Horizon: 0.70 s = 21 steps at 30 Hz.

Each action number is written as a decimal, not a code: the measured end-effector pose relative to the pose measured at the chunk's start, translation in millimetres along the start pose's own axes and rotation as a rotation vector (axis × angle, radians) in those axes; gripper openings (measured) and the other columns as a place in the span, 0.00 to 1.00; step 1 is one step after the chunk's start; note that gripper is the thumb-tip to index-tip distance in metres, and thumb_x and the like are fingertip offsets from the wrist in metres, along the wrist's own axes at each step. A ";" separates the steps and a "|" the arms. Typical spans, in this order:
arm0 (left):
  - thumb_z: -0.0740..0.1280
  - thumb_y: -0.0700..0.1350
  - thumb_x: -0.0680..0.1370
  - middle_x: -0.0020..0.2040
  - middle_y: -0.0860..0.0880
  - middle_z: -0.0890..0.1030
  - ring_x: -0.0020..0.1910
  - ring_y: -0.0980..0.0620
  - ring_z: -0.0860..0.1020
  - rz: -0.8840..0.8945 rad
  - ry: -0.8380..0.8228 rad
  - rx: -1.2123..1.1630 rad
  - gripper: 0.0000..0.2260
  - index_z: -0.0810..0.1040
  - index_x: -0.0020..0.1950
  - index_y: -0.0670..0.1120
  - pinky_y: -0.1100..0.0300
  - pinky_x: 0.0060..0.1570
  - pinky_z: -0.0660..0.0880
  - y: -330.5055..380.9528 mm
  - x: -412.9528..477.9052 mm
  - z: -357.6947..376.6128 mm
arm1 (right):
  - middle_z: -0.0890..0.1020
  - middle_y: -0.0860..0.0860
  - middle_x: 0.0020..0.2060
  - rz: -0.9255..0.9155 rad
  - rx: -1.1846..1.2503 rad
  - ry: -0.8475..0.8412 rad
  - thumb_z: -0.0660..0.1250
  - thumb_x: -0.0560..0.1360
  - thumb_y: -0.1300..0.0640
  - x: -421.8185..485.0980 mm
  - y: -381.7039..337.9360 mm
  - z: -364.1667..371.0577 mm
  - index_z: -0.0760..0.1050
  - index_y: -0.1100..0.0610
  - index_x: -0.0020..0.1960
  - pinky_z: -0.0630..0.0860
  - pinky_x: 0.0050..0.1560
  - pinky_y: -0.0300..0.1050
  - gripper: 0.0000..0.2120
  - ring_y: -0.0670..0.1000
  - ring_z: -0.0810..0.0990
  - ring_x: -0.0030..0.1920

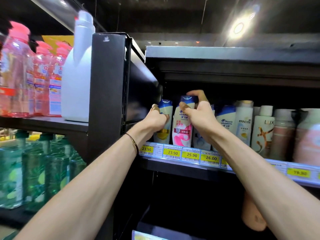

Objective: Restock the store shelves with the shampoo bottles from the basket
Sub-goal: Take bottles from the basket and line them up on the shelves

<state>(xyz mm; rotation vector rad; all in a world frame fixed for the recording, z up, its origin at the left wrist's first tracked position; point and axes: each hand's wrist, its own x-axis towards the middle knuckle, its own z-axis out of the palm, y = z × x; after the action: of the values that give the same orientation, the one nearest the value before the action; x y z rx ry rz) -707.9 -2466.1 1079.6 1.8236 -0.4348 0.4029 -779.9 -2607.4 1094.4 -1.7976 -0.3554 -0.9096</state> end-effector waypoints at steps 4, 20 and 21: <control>0.60 0.35 0.82 0.69 0.44 0.71 0.47 0.51 0.75 -0.021 -0.003 -0.025 0.30 0.52 0.82 0.42 0.65 0.37 0.76 13.3 -14.8 -12.3 | 0.83 0.58 0.41 0.000 -0.195 -0.053 0.68 0.81 0.53 -5.5 4.1 -1.8 0.67 0.46 0.62 0.83 0.48 0.54 0.14 0.57 0.84 0.45; 0.44 0.60 0.86 0.79 0.44 0.66 0.81 0.44 0.57 0.573 0.127 1.063 0.29 0.62 0.81 0.45 0.43 0.78 0.57 -72.0 -142.4 -13.2 | 0.77 0.54 0.62 -0.363 -1.225 -0.272 0.79 0.67 0.39 1.8 -13.7 -28.7 0.63 0.56 0.77 0.73 0.52 0.51 0.47 0.58 0.74 0.64; 0.44 0.61 0.86 0.79 0.44 0.65 0.82 0.44 0.57 0.575 0.117 1.071 0.30 0.61 0.81 0.45 0.43 0.78 0.57 -72.8 -141.9 -13.3 | 0.76 0.54 0.64 -0.382 -1.253 -0.259 0.79 0.67 0.40 2.1 -12.8 -27.7 0.63 0.56 0.78 0.73 0.55 0.52 0.47 0.58 0.73 0.66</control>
<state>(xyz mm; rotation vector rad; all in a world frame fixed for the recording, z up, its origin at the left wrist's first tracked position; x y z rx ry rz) -796.9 -2420.7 954.6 2.6517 -0.7466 1.3211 -798.0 -2627.2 1109.2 -3.0853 -0.3097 -1.3079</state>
